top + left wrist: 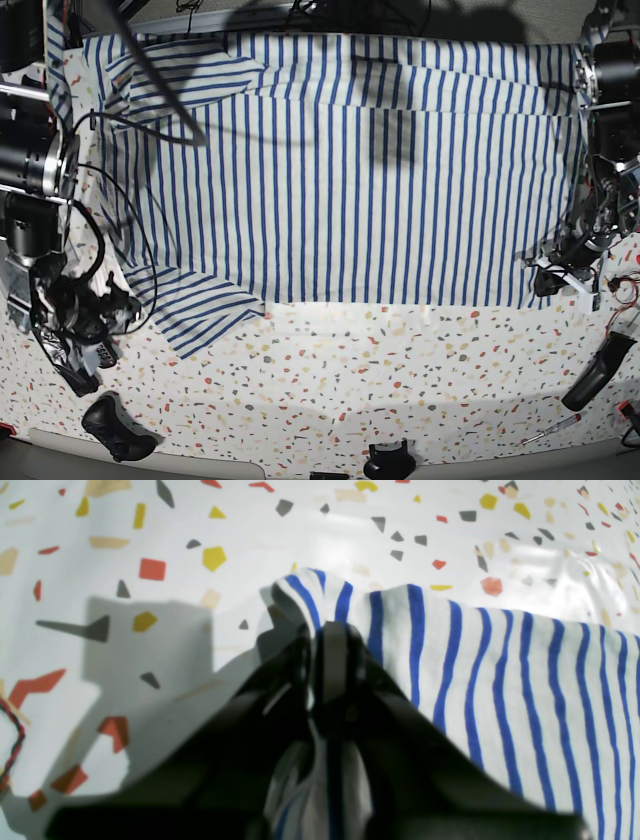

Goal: Layout the t-shirt on the table in an organized manner, then fold the t-shirt properly
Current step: 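Lift the hem and fold it toward the collar with both grippers, then lay the folded hem down and open both grippers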

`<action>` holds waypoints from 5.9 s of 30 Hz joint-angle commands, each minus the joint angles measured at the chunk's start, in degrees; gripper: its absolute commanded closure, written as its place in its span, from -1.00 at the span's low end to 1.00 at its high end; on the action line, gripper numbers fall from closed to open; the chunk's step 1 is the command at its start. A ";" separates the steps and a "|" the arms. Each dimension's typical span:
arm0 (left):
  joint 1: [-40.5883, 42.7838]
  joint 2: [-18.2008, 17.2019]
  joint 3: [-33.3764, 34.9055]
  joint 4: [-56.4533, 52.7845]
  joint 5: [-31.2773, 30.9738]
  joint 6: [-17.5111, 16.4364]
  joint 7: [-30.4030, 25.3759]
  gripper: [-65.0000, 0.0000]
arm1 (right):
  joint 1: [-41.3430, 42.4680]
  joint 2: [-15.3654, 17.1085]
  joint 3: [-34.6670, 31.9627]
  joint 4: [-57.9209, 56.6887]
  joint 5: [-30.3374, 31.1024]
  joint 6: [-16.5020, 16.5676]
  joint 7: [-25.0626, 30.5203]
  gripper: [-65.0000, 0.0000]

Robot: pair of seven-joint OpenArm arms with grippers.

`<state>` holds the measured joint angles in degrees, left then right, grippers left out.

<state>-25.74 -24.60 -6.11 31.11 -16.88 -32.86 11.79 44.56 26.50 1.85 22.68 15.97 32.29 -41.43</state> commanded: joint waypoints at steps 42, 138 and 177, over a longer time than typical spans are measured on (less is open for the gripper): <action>13.62 -0.63 -1.66 25.97 -3.13 5.88 4.22 1.00 | -20.48 5.66 0.13 30.97 11.19 7.71 2.78 1.00; 44.65 1.05 -23.76 64.26 -9.62 3.91 13.09 1.00 | -45.38 9.53 19.96 63.49 33.92 7.71 -23.47 1.00; 48.24 0.76 -23.91 64.22 -5.79 3.91 21.81 0.12 | -63.17 3.80 35.41 75.30 35.89 7.71 -16.65 0.22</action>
<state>22.41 -22.72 -29.39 94.24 -22.02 -28.95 34.74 -18.98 29.21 36.75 97.19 50.98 39.66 -58.98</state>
